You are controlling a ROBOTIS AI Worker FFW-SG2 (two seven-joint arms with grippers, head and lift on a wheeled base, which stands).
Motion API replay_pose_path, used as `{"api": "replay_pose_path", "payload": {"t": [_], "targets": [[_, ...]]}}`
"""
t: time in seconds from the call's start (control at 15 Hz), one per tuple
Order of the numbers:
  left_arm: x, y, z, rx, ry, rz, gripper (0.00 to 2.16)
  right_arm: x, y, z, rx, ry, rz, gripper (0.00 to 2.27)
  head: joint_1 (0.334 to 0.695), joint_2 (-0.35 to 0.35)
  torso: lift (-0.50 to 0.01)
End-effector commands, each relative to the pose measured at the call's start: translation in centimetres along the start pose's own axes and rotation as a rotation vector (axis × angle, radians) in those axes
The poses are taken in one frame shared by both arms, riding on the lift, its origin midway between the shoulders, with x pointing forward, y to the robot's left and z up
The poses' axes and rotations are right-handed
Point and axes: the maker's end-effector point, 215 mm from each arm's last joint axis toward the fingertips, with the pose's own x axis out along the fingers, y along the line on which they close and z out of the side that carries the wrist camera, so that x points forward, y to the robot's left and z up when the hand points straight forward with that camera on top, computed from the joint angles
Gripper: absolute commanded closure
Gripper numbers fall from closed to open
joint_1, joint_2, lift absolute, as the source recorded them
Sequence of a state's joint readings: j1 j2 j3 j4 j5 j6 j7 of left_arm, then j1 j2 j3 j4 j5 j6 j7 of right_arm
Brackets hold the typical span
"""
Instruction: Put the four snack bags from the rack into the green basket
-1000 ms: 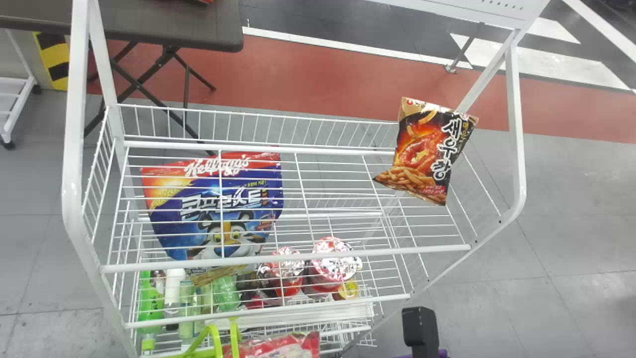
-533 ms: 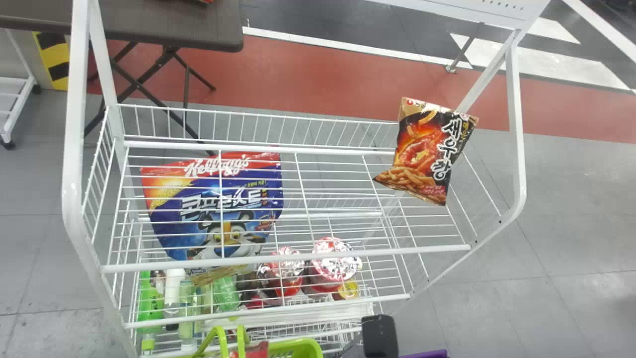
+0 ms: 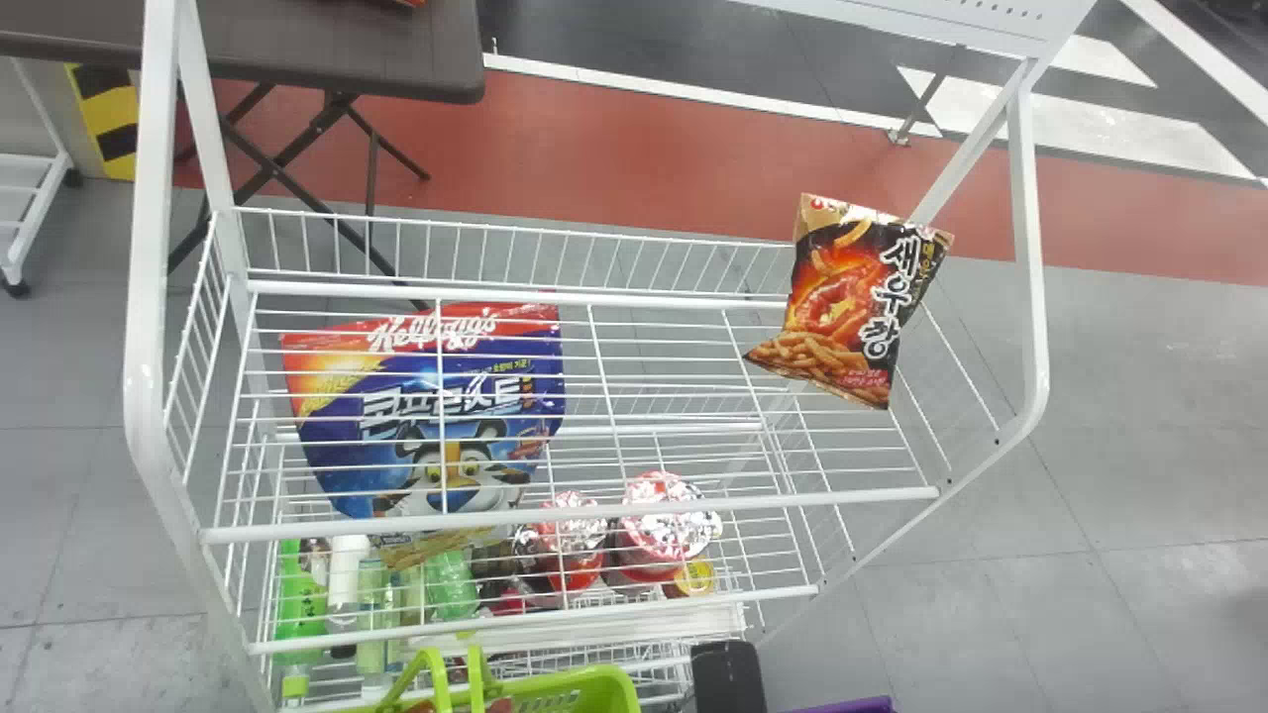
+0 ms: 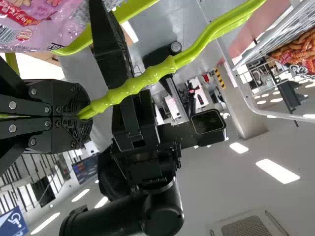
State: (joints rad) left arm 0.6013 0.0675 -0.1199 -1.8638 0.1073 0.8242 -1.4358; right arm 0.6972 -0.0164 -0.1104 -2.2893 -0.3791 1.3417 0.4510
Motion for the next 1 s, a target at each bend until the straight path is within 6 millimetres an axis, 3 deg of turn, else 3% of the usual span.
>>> {"api": "replay_pose_path", "payload": {"t": [0.0, 0.13, 0.27, 0.4, 0.73, 0.93], "targets": [[0.0, 0.0, 0.0, 0.003, 0.000, 0.000, 1.90, -1.0, -1.8, 2.9, -0.030, -0.091, -0.042, 0.05, 0.695, -0.350, -0.006], [0.0, 0.0, 0.1, 0.006, -0.001, 0.000, 1.90, -1.9, -3.2, 5.5, -0.072, -0.174, -0.070, 0.06, 0.695, -0.350, -0.006], [0.1, 0.0, 0.1, 0.004, 0.001, 0.001, 1.90, -3.8, -3.8, 10.1, -0.144, -0.323, -0.095, 0.06, 0.695, -0.350, -0.006], [0.2, -0.1, 0.1, 0.009, 0.002, -0.002, 1.90, -7.6, -4.5, 17.6, -0.279, -0.561, -0.178, 0.06, 0.695, -0.350, -0.006], [0.3, -0.2, 0.0, 0.004, 0.006, -0.006, 1.90, -15.4, -6.2, 30.9, -0.392, -0.854, -0.405, 0.08, 0.695, -0.350, -0.006], [0.2, -0.3, -0.1, -0.002, 0.015, -0.006, 1.90, -20.7, -10.3, 37.4, -0.404, -1.020, -0.678, 0.09, 0.695, -0.350, -0.006]]}}
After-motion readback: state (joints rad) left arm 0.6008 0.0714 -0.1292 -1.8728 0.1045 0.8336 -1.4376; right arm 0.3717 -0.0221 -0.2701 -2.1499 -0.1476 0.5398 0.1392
